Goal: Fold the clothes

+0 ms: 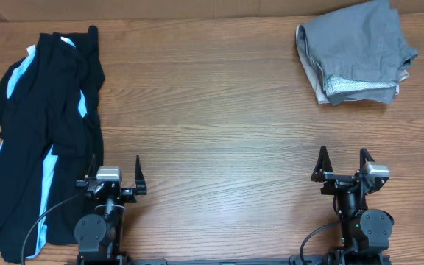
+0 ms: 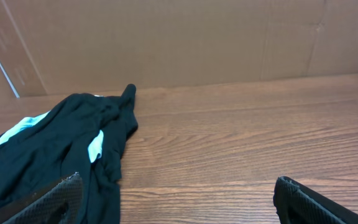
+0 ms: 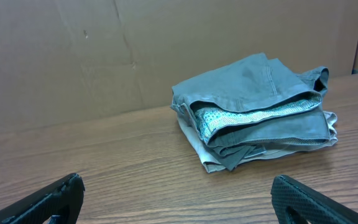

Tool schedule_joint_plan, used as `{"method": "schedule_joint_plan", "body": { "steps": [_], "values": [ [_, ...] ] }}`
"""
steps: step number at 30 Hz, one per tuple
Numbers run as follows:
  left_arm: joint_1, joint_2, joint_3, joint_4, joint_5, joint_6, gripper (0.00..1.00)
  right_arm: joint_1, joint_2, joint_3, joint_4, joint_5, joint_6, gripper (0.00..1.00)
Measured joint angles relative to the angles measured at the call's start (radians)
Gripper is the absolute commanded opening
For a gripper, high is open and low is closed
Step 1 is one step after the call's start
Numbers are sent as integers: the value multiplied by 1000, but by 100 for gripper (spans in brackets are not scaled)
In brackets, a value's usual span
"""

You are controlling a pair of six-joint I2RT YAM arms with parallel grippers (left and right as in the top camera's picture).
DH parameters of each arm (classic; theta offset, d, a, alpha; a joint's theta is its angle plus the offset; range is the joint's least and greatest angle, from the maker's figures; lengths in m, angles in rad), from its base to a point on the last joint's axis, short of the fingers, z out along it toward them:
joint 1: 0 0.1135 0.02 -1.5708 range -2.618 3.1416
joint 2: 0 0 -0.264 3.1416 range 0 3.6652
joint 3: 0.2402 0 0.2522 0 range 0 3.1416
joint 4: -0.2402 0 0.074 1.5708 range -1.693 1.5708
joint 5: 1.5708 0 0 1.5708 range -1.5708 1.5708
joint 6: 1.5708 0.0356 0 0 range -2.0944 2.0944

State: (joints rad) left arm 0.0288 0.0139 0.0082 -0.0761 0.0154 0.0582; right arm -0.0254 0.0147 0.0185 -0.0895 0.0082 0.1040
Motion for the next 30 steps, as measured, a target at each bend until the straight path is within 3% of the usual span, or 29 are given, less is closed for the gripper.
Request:
{"method": "schedule_joint_plan", "body": {
  "steps": [19,30],
  "values": [
    [0,0,0,0,0,0,100,0,0,0,10,0,0,100],
    [0,0,0,61,28,-45,100,0,0,0,168,0,0,100]
  ]
}}
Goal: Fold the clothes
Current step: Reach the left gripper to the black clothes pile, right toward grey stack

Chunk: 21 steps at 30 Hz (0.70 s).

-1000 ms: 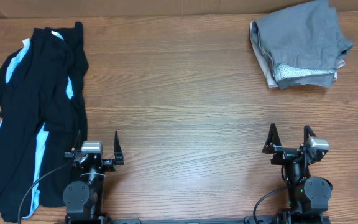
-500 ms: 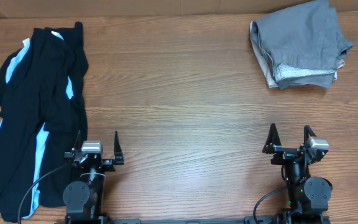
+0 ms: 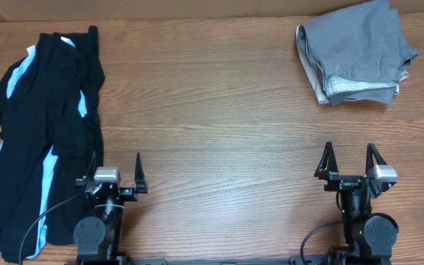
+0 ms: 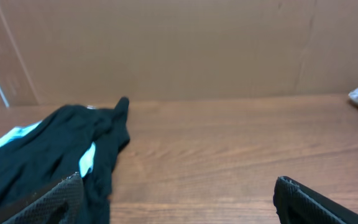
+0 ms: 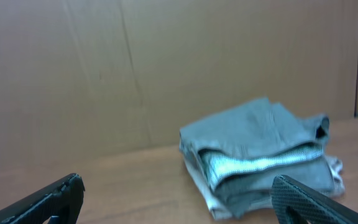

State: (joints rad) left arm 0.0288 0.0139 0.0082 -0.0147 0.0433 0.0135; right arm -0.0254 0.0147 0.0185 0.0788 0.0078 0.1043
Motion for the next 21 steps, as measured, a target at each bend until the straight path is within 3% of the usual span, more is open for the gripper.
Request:
{"method": "schedule_joint_plan", "body": {
  "steps": [11,21],
  "values": [
    [0,13,67,-20,18,-35,100,0,0,10,90,-27,0,100],
    [0,334,341,-32,18,-38,100,0,-3,176,40,-53,0,100]
  ]
}}
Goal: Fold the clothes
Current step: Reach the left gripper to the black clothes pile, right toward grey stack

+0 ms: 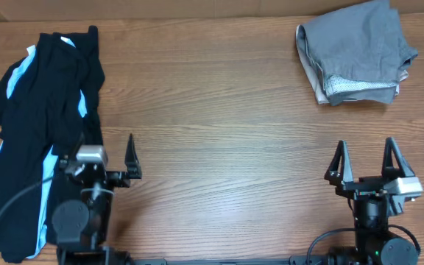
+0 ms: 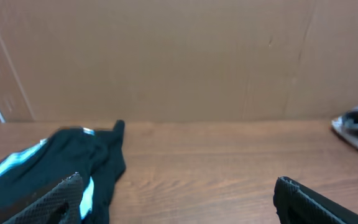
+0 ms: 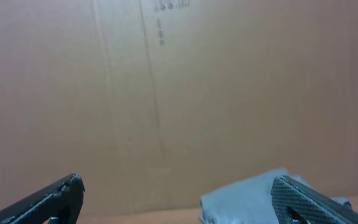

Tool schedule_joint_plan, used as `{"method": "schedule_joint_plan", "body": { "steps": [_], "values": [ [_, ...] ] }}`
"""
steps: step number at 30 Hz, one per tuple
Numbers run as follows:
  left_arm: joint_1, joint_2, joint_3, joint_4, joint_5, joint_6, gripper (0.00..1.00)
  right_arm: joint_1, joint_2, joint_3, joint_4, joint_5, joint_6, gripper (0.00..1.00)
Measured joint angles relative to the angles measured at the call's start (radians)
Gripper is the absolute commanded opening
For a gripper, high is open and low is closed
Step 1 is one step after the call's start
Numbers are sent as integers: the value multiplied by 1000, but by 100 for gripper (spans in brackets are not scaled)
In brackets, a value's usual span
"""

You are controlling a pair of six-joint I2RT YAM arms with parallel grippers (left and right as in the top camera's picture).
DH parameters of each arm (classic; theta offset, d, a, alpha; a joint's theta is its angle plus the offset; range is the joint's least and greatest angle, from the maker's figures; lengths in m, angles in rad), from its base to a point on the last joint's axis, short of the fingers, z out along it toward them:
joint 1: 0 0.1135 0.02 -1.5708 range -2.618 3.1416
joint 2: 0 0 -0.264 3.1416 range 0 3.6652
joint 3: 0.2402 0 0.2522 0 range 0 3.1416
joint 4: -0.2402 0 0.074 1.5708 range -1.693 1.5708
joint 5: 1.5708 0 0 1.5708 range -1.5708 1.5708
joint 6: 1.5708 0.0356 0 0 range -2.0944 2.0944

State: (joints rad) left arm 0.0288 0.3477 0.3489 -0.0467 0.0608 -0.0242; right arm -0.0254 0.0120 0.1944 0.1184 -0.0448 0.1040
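Note:
A crumpled black garment with light blue stripes (image 1: 43, 125) lies along the table's left side; its upper end shows in the left wrist view (image 2: 55, 155). A folded stack of grey clothes (image 1: 355, 51) sits at the far right corner, and its top peeks into the right wrist view (image 3: 247, 193). My left gripper (image 1: 104, 151) (image 2: 179, 199) stands open at the garment's right edge, holding nothing. Near the front edge at the right, my right gripper (image 1: 364, 158) (image 3: 179, 199) is open and empty, far from the stack.
The wooden table (image 1: 212, 110) stretches bare between the two piles. A brown cardboard wall (image 2: 166, 56) closes off the far side. The grey stack's edge also shows at the right of the left wrist view.
My left gripper has shifted left and farther from the front edge, to the black garment's edge. The right gripper has shifted slightly right, and its view now sits higher on the wall. Both stay open.
Both grippers stood open near the front edge, the garment crumpled at the left and the grey stack at the far right. A second later both wrist views had risen slightly. Now the left gripper is beside the garment. Neither pile of clothes has moved.

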Motion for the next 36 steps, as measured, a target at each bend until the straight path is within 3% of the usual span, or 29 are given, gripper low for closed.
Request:
{"method": "schedule_joint_plan", "body": {
  "steps": [9,19,29,36],
  "values": [
    [0,366,393,-249,11,0,100,0,98,224,-230,-45,0,100],
    [0,655,763,-566,49,24,100,0,486,500,-406,-160,0,100],
    [0,826,819,-612,148,27,100,0,1029,876,-812,-247,0,100],
    [5,904,820,-605,212,27,100,0,1263,967,-836,-288,0,100]
  ]
}}
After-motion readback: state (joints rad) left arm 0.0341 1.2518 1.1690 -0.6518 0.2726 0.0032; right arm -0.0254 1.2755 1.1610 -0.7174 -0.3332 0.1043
